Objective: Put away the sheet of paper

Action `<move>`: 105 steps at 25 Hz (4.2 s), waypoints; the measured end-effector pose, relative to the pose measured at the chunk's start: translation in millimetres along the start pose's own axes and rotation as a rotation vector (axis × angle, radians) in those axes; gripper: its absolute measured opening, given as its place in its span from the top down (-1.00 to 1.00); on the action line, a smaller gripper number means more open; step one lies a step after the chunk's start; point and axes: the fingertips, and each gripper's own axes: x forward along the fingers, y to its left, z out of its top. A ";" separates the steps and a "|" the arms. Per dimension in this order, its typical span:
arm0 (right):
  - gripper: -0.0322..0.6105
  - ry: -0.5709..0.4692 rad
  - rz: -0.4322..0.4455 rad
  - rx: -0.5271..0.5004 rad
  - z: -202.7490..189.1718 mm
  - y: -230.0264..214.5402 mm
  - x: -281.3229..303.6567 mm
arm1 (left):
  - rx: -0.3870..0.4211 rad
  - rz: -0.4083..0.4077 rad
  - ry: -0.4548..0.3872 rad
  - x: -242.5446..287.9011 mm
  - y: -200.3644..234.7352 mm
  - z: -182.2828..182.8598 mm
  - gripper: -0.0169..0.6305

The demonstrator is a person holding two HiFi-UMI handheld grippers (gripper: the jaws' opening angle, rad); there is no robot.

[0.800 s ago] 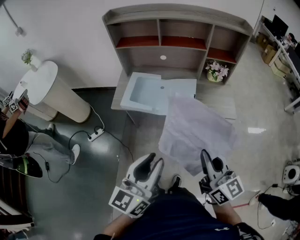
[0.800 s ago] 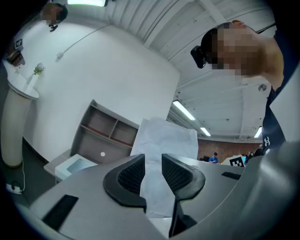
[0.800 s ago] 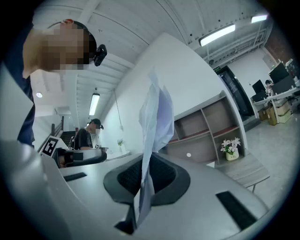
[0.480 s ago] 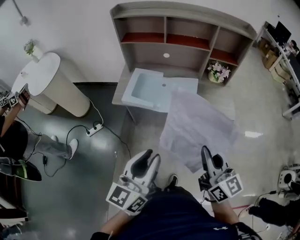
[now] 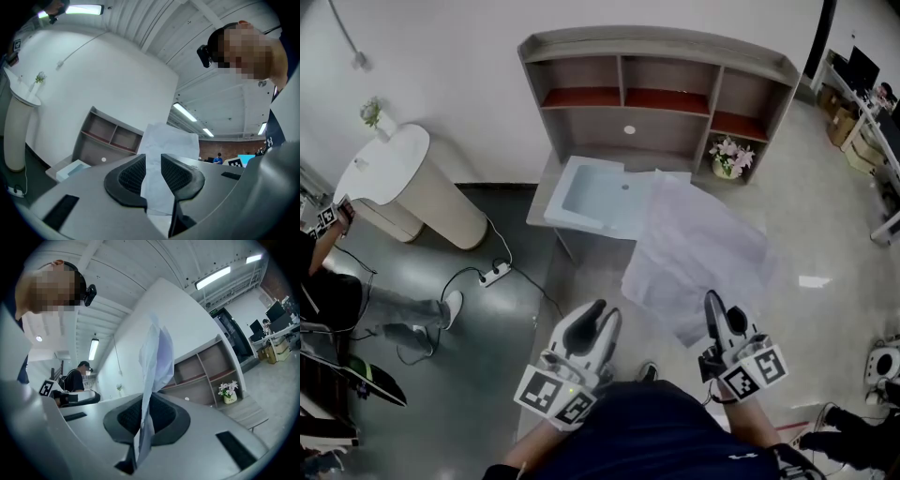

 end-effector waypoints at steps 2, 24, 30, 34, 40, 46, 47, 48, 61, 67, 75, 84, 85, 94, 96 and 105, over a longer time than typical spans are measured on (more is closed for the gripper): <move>0.85 -0.001 0.007 0.002 1.9 -8.7 -3.6 | 0.003 -0.001 0.001 6.1 -7.8 -3.1 0.61; 0.85 0.052 -0.003 0.044 -10.3 -67.7 11.2 | -0.047 0.044 0.034 55.6 1.1 -25.9 0.64; 0.85 0.081 -0.048 0.036 -16.5 -82.4 41.3 | -0.078 0.033 0.033 77.3 37.1 -22.3 0.64; 0.85 0.095 -0.070 0.034 -18.2 -88.2 76.1 | -0.095 0.026 0.022 96.0 71.1 -10.2 0.64; 0.85 0.122 -0.122 0.018 -25.0 -95.3 129.8 | -0.136 0.001 0.014 120.0 126.8 0.8 0.64; 0.85 0.174 -0.168 -0.005 -33.1 -91.7 178.4 | -0.189 0.003 0.008 130.0 187.0 11.2 0.64; 0.85 0.184 -0.175 -0.008 -34.9 -90.4 185.4 | -0.198 0.006 0.009 129.9 196.2 12.8 0.64; 0.85 0.191 -0.180 -0.009 -37.2 -89.8 192.7 | -0.205 0.009 0.009 129.8 205.4 14.1 0.64; 0.85 0.249 -0.211 0.017 -66.2 -88.0 259.0 | -0.252 0.043 0.029 128.9 280.0 19.7 0.64; 0.85 0.275 -0.196 0.044 -83.6 -97.8 276.2 | -0.255 0.081 0.026 126.6 292.9 17.5 0.64; 0.85 0.305 -0.161 0.099 -109.7 -120.1 307.8 | -0.232 0.153 0.046 132.2 306.2 14.7 0.64; 0.85 0.382 -0.183 0.268 -151.1 -181.5 344.9 | -0.272 0.181 0.086 187.7 324.4 4.2 0.64; 0.85 0.394 -0.183 0.283 -156.8 -189.6 350.5 | -0.270 0.187 0.091 196.5 327.4 3.3 0.64; 0.85 0.467 -0.198 0.459 -209.2 -262.7 384.4 | -0.260 0.231 0.135 266.0 340.8 -5.5 0.64; 0.85 0.465 -0.226 0.554 -223.6 -277.7 384.9 | -0.258 0.240 0.138 276.1 341.5 -5.7 0.64; 0.85 0.562 -0.304 0.757 -313.4 -300.9 371.4 | -0.293 0.282 0.172 284.7 352.6 -19.6 0.64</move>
